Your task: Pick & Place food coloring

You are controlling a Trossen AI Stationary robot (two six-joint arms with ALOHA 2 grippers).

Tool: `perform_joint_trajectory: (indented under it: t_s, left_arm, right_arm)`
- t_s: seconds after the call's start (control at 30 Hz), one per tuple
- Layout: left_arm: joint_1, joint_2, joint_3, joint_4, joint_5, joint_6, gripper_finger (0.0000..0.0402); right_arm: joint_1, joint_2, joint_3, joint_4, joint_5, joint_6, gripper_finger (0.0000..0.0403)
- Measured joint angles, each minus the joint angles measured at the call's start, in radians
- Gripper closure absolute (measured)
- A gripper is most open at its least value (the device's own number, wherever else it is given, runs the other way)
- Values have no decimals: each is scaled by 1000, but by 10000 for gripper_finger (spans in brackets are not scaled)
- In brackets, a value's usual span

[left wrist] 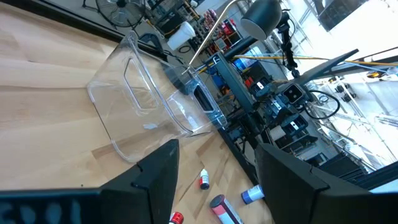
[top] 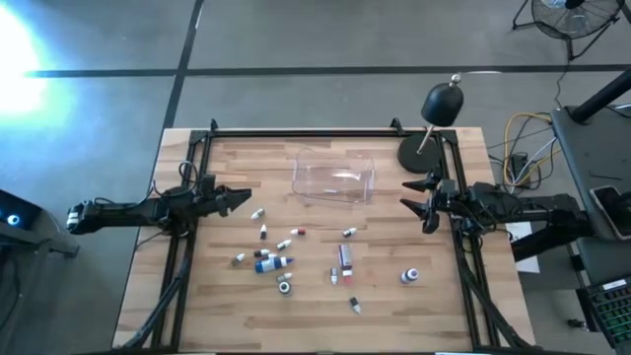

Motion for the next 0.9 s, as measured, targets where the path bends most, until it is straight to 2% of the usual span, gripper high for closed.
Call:
perform_joint_trajectory:
  t_s: [0.67,0.9]
  left_arm:
    - [0,0,0,0,0,0,216]
    - [0,0,0,0,0,0,216]
  right_arm:
    - [0,0,0,0,0,10,163]
    - [0,0,0,6,28,379,163]
